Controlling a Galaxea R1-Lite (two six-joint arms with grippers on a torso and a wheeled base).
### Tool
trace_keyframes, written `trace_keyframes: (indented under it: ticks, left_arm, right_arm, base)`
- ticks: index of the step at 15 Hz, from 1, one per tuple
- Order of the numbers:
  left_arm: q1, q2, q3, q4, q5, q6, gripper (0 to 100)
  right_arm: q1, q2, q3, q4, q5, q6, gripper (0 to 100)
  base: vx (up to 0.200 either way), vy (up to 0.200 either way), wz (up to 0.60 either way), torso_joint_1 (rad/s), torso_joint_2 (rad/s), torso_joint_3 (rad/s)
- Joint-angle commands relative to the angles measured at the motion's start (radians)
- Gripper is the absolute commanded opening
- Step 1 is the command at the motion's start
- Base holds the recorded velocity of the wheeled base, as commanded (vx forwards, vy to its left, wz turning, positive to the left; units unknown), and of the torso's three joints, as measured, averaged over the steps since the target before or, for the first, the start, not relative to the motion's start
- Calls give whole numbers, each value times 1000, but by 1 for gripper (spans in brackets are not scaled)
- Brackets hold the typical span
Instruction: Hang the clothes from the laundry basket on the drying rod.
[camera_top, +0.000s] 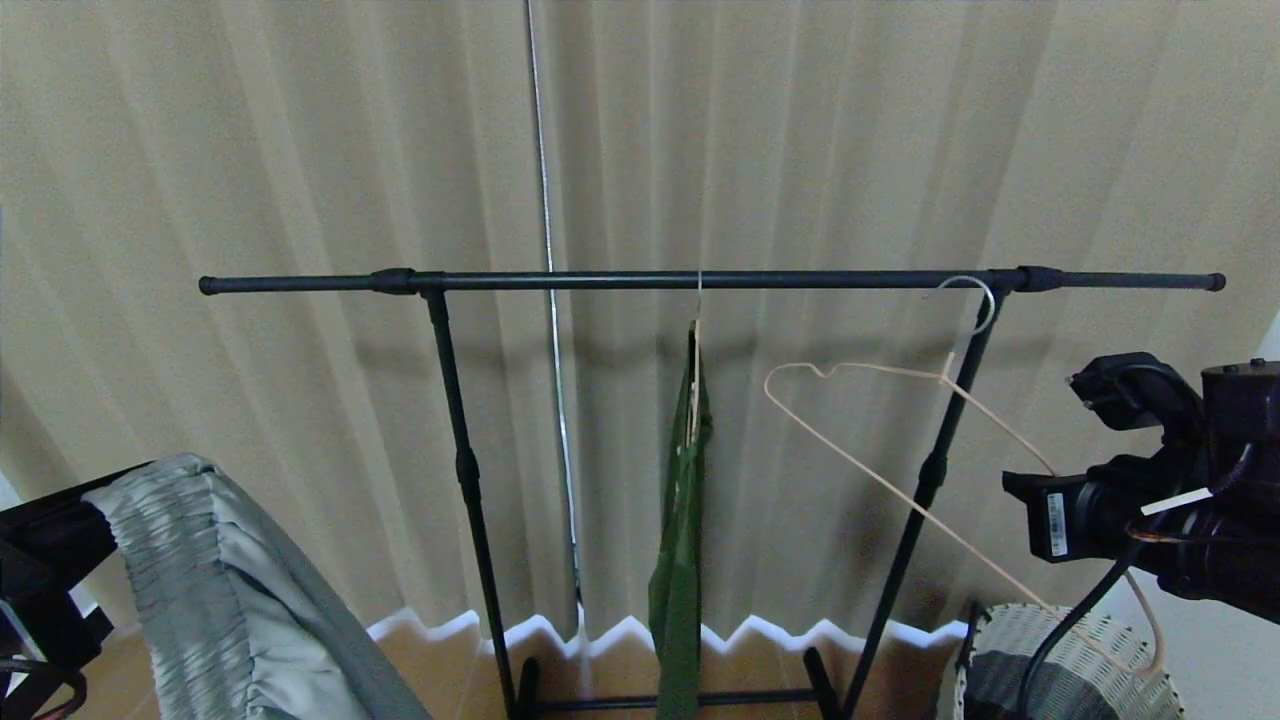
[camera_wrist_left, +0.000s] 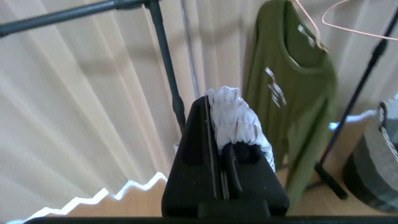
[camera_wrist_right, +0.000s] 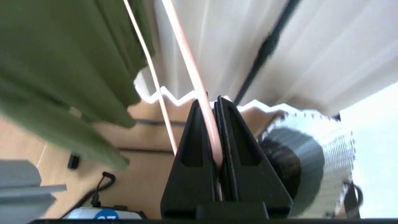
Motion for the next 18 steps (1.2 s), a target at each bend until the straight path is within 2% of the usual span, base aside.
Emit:
trace_keyframes:
  ticks: [1,3,5,7,8,9,11,12,13,14,16,18]
  left_arm:
    - [-1,5,2,2,0,0,0]
    - [-1,36,-7,5,3,29,0]
    - [-3,82,-33,11,29,84,0]
    - [-43,137,-76,25,111,100,0]
    - [-109,186,-153,78,226,100,0]
    - [-149,214,-205,131,292,100,0]
    - [-225,266,-317,227,373,98,0]
    - [-244,282,-349,259,388,98,0]
    - [-273,323,-438,341,404,92,0]
    - [-282,346,-484,379,404,81,0]
    - [-327,410,-593,462,404,6,0]
    - [-356,464,-688,546,407,-75,0]
  right_arm:
    - [8,-4,15,-7,1,2,0]
    - [34,-13,12,-13,5,17,0]
    - [80,-25,10,-54,1,75,0]
    - [125,-50,14,-88,1,89,0]
    - [163,-71,9,-96,4,89,0]
    - [192,-80,6,-97,5,91,0]
    - [243,-111,10,-113,7,91,0]
    - [261,-116,12,-119,7,91,0]
    - [301,-116,15,-137,8,94,0]
    - [326,-108,15,-146,8,95,0]
    - [430,-85,9,-163,17,161,0]
    - [537,-83,14,-163,65,216,0]
  base:
    - [0,0,0,0,0,0]
    - [0,0,0,0,0,0]
    - [0,0,0,0,0,0]
    - [0,0,0,0,0,0]
    - [0,0,0,0,0,0]
    - [0,0,0,0,0,0]
    - [0,0,0,0,0,0]
    - [0,0,0,0,0,0]
    - [0,0,0,0,0,0]
    - [0,0,0,0,0,0]
    - [0,0,0,0,0,0]
    - [0,0,0,0,0,0]
